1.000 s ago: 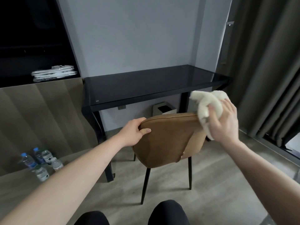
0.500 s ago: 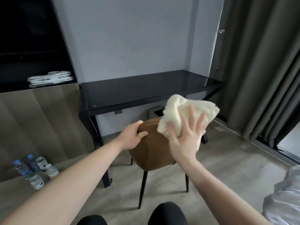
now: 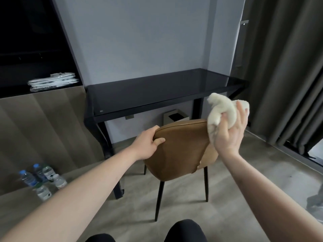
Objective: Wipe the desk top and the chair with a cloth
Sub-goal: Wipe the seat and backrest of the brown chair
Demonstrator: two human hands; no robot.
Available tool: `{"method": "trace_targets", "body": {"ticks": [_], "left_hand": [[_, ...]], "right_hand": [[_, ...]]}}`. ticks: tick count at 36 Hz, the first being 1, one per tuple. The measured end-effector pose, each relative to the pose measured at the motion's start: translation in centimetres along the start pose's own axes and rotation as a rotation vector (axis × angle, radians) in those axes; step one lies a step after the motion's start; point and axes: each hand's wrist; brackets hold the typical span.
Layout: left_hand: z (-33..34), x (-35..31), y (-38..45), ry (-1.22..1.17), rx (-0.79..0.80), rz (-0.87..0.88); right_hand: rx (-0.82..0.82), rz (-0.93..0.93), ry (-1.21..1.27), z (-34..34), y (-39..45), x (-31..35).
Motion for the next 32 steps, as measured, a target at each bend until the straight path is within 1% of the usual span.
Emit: {"method": "trace_targets", "body": {"ticks": [1,3,5,10,13,15,19,21,23,26,29,30,31,32], "left_hand": [[0.3,-0.2,0.3,-0.003,-0.001,-0.006],[0.8,-0.7,0.9,-0.006,-0.001,-0.013],[1.3,-1.3,1.5,-0.004,0.006,-0.021],[2.1,-2.2,2.1,0.0,0.009,-0.036],[2.0,-2.3,1.8,0.011,0.012,-0.036],[1.8,-2.2,1.6,0.016,0.019,-0.024],[1.3,-1.9,1.1,0.03,0.024,0.032],[1.2,-2.1,0.9,0.037,0.008,0.044],[1.3,-2.3,0.9,0.037,0.006,0.035],[1.5,-1.9,1.3,0.036,0.008,0.027],[1.8,-1.8,1.7,0.04,0.011,0.019],[1.9,-1.7,1.9,0.047,0.011,0.011],[2.1,-1.5,2.1,0.053,0.009,0.002],[2.3,-1.3,2.3,0.056,0.004,-0.002]], "right_hand": [[-0.042,0.063,0.051,0.0,0.8,-0.3],[-0.099,0.251,0.177,0.0,2.5,-0.5],[-0.146,0.398,0.245,0.0,3.6,-1.1],[-0.162,0.583,0.3,0.3,3.5,-0.5],[-0.16,0.642,0.343,1.3,0.8,1.2],[-0.144,0.637,0.354,2.3,-2.0,3.1],[0.005,0.658,0.371,5.0,-7.9,6.0],[0.02,0.677,0.377,5.9,-8.8,6.1],[0.022,0.686,0.379,6.1,-8.3,5.8],[-0.013,0.784,0.368,5.1,-6.2,4.4],[-0.013,0.883,0.357,3.4,-3.3,1.4],[-0.009,0.888,0.352,2.9,-2.0,0.3],[-0.037,0.89,0.37,2.7,-0.8,-0.8],[-0.072,0.934,0.417,2.3,0.5,-2.1]]}}
Point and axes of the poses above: each hand's wrist, its own y-axis towards the middle knuckle, its own z-axis out of the palm, x = y × z
